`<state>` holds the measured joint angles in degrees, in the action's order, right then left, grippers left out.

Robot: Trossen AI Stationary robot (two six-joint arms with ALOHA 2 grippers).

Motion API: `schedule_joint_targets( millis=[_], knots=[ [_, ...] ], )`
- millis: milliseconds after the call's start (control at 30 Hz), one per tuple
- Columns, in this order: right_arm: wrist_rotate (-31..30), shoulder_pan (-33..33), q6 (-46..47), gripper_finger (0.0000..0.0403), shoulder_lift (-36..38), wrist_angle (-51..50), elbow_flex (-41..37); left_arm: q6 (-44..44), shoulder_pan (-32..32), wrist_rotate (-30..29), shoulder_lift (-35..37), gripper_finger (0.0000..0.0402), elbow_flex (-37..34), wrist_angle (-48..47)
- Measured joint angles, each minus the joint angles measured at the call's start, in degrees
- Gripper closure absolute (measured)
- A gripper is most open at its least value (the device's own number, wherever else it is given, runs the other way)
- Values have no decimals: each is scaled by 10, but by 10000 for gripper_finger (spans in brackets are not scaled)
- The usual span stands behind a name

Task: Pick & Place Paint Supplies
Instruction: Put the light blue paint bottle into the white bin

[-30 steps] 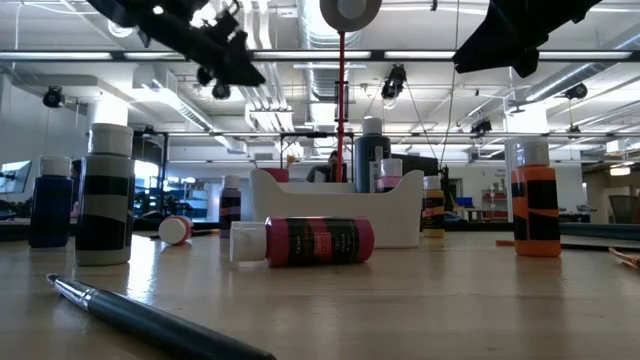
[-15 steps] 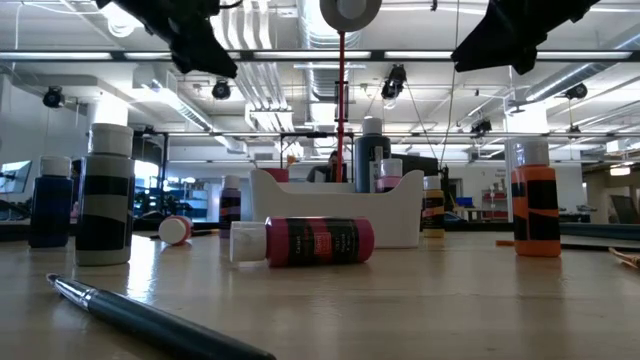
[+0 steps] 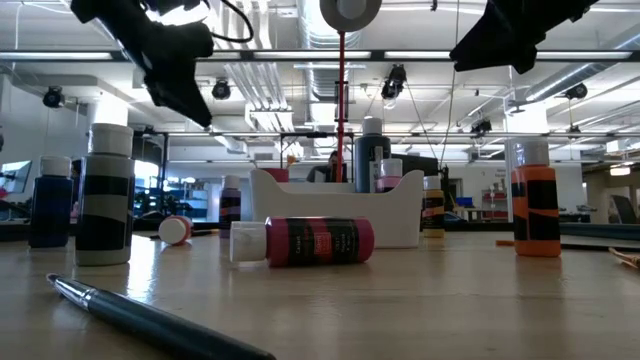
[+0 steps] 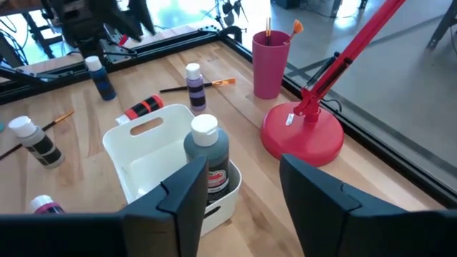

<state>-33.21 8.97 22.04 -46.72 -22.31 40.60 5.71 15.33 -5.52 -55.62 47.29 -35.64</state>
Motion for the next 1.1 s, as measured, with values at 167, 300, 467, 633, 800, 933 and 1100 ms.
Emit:
schedule_joint_targets(
  millis=[167, 300, 467, 633, 800, 933, 1100],
  knots=[
    [0, 0, -2, 225, 0, 0, 0, 59, -72, 19, 1, 264, 16, -45],
    [0, 0, -2, 226, 0, 0, 0, 123, -160, 19, 2, 264, 61, -127],
    [0, 0, -2, 239, 0, 1, 0, 265, -291, 3, 0, 264, 137, -229],
    [0, 0, -17, 252, 0, 3, 0, 474, -435, -22, -23, 264, 209, -309],
    [0, 0, -28, 263, 0, 9, 0, 693, -554, -25, -65, 266, 253, -369],
    [0, 0, -41, 270, 0, 13, 0, 822, -613, -23, -102, 268, 259, -378],
    [0, 0, -69, 265, 0, 30, 0, 931, -641, 25, -156, 269, 257, -376]
  ],
)
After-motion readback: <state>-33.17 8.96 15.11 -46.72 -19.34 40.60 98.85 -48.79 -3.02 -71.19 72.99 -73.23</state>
